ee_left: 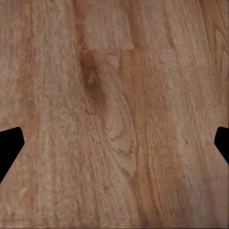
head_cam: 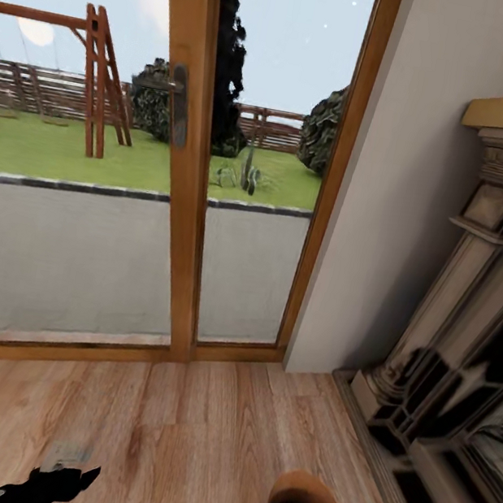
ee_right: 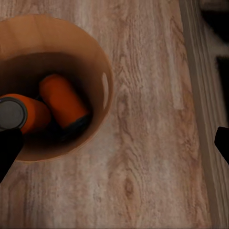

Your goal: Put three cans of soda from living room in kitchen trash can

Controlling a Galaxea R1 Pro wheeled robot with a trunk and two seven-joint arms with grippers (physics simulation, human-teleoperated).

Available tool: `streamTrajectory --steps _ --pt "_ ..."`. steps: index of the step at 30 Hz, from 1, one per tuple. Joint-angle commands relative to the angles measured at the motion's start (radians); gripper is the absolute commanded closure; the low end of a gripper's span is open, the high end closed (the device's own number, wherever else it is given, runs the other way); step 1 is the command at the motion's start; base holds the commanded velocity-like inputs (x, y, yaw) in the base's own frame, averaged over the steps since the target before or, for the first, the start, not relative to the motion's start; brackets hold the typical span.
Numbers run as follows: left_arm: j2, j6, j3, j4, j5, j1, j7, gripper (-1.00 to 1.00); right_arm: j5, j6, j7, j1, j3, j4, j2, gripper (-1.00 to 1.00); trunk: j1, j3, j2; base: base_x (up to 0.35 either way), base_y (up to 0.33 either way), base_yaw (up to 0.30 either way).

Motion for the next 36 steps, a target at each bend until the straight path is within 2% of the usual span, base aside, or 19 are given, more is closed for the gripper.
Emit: streamTrajectory --steps 1,5,8,10,14,16,21,24,26,30,35,36 --pt "0.000 -0.011 0.000 0.020 0.000 0.000 0.002 -1.00 -0.002 -0.015 0.000 0.000 -0.007 0.011 0.001 -1.00 -0.004 0.003 0.007 0.000 0.000 0.000" --pt "0.000 -0.068 -0.002 0.131 0.000 0.000 0.025 -1.00 -0.009 -0.061 0.002 0.002 -0.031 0.051 0.004 -1.00 -0.019 0.016 0.035 0.000 0.000 0.000" --pt "0.000 -0.101 -0.003 0.177 -0.001 0.001 0.033 -1.00 -0.010 -0.068 0.003 0.003 -0.035 0.059 0.005 -1.00 -0.031 0.025 0.056 0.000 0.000 0.000" --pt "0.000 -0.177 -0.006 0.270 -0.001 0.001 0.039 -1.00 -0.012 -0.073 0.003 0.011 -0.037 0.070 0.006 -1.00 -0.038 0.032 0.070 0.000 0.000 0.000" --pt "0.000 -0.232 -0.007 0.331 0.000 0.002 0.042 -1.00 -0.012 -0.093 0.002 0.020 -0.039 0.086 0.005 -1.00 -0.054 0.044 0.098 0.000 0.000 0.000" --pt "0.000 -0.240 -0.007 0.339 0.000 0.002 0.042 -1.00 -0.012 -0.112 0.000 0.021 -0.043 0.098 0.004 -1.00 -0.061 0.050 0.112 0.000 0.000 0.000" --pt "0.003 -0.258 -0.008 0.354 0.000 0.019 0.043 -1.00 -0.011 -0.164 -0.003 0.027 -0.086 0.155 0.003 -1.00 -0.081 0.066 0.147 0.000 0.000 0.000" --pt "0.004 -0.330 -0.008 0.361 0.000 0.059 0.048 -1.00 -0.010 -0.270 -0.007 0.029 -0.110 0.259 -0.005 -1.00 -0.092 0.075 0.168 0.000 0.000 0.000" --pt "0.003 -0.356 -0.009 0.363 0.000 0.075 0.065 -1.00 -0.009 -0.330 -0.010 0.029 -0.115 0.326 -0.009 -1.00 -0.100 0.082 0.182 0.000 0.000 0.000" --pt "0.002 -0.373 -0.009 0.364 0.000 0.090 0.082 -1.00 -0.007 -0.387 -0.012 0.030 -0.118 0.406 -0.018 -1.00 -0.115 0.094 0.210 0.000 0.000 0.000" --pt "0.000 -0.412 -0.009 0.364 -0.001 0.113 0.091 -1.00 -0.006 -0.480 -0.020 0.034 -0.120 0.528 -0.044 -1.00 -0.134 0.110 0.245 0.000 0.000 0.000" --pt "0.000 -0.428 -0.009 0.364 -0.001 0.123 0.092 -1.00 -0.006 -0.509 -0.040 0.035 -0.119 0.568 -0.050 -1.00 -0.138 0.113 0.252 0.000 0.000 0.000"
